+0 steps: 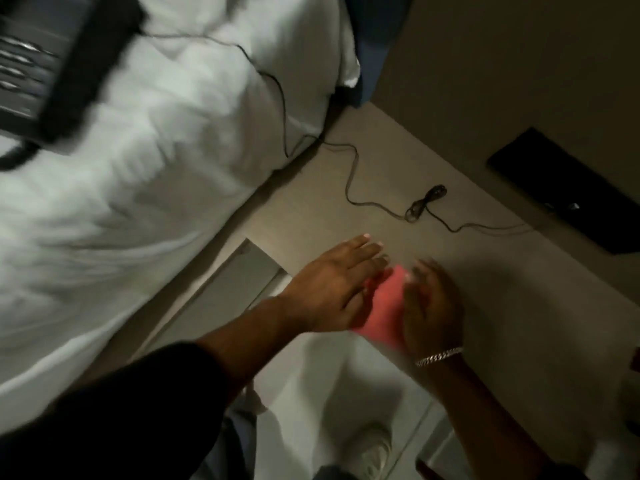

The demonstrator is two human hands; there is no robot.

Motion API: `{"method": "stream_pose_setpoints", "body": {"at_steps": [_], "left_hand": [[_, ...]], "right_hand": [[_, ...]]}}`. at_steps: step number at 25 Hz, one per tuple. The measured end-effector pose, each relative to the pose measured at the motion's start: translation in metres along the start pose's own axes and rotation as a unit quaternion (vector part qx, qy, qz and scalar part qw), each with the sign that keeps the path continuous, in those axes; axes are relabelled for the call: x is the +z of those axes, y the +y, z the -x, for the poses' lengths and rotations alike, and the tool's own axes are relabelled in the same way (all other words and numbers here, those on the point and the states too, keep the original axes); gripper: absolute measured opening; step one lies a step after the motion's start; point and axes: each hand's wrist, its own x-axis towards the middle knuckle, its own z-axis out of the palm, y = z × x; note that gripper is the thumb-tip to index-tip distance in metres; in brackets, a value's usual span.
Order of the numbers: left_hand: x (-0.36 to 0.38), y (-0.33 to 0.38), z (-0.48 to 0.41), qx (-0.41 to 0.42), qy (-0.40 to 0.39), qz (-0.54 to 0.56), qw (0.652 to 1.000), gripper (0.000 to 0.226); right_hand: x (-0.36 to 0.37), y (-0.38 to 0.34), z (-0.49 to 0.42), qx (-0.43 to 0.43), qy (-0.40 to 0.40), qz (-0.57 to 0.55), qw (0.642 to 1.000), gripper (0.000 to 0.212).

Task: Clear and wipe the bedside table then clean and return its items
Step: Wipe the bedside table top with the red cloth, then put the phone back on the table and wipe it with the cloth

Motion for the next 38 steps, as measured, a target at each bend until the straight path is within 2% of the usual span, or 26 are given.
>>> {"method": "stream_pose_setpoints", "body": {"at_steps": [3, 7, 9, 11, 13, 15, 16, 18, 20, 24, 29, 34, 38], "left_hand": [[-0.077, -0.021, 0.047, -0.110, 0.180, 0.067, 0.975, 0.043], [-0.183, -0.061, 0.089, -0.165, 0.405, 0.039, 0.898, 0.034], [-0.230, -0.091, 0.108, -0.194, 0.488, 0.001, 0.851, 0.030], [-0.270, -0.126, 0.120, -0.244, 0.521, -0.022, 0.818, 0.030], [-0.299, -0.158, 0.127, -0.325, 0.504, -0.005, 0.800, 0.034], [-0.309, -0.176, 0.128, -0.404, 0.444, 0.052, 0.798, 0.042], [-0.309, -0.181, 0.128, -0.429, 0.414, 0.084, 0.798, 0.043], [-0.308, -0.189, 0.131, -0.444, 0.384, 0.143, 0.797, 0.039], [-0.308, -0.188, 0.135, -0.442, 0.384, 0.189, 0.788, 0.043], [-0.288, -0.155, 0.126, -0.434, 0.391, 0.203, 0.786, 0.048], [-0.237, -0.100, 0.088, -0.373, 0.385, 0.201, 0.820, 0.049], [-0.157, -0.049, 0.033, -0.330, 0.321, 0.199, 0.865, 0.059], [-0.083, -0.038, -0.014, -0.315, 0.256, 0.235, 0.883, 0.056]], "right_hand": [[0.024, -0.087, -0.013, -0.082, -0.038, -0.017, 0.996, 0.048], [0.071, -0.204, -0.032, -0.194, -0.003, -0.078, 0.978, 0.029], [0.095, -0.261, -0.037, -0.198, -0.019, -0.130, 0.971, 0.027], [0.121, -0.307, -0.043, -0.141, -0.060, -0.195, 0.969, 0.027], [0.147, -0.345, -0.054, -0.024, -0.109, -0.249, 0.962, 0.030], [0.162, -0.368, -0.064, 0.088, -0.160, -0.274, 0.944, 0.037], [0.167, -0.373, -0.069, 0.118, -0.184, -0.283, 0.934, 0.036], [0.172, -0.376, -0.077, 0.126, -0.217, -0.287, 0.924, 0.024], [0.172, -0.374, -0.082, 0.120, -0.236, -0.297, 0.917, 0.021], [0.152, -0.346, -0.079, 0.133, -0.218, -0.333, 0.908, 0.044], [0.102, -0.264, -0.056, 0.183, -0.168, -0.309, 0.918, 0.049], [0.048, -0.161, -0.043, 0.252, -0.131, -0.332, 0.899, 0.048], [0.034, -0.076, -0.050, 0.278, -0.100, -0.291, 0.910, 0.046]]}}
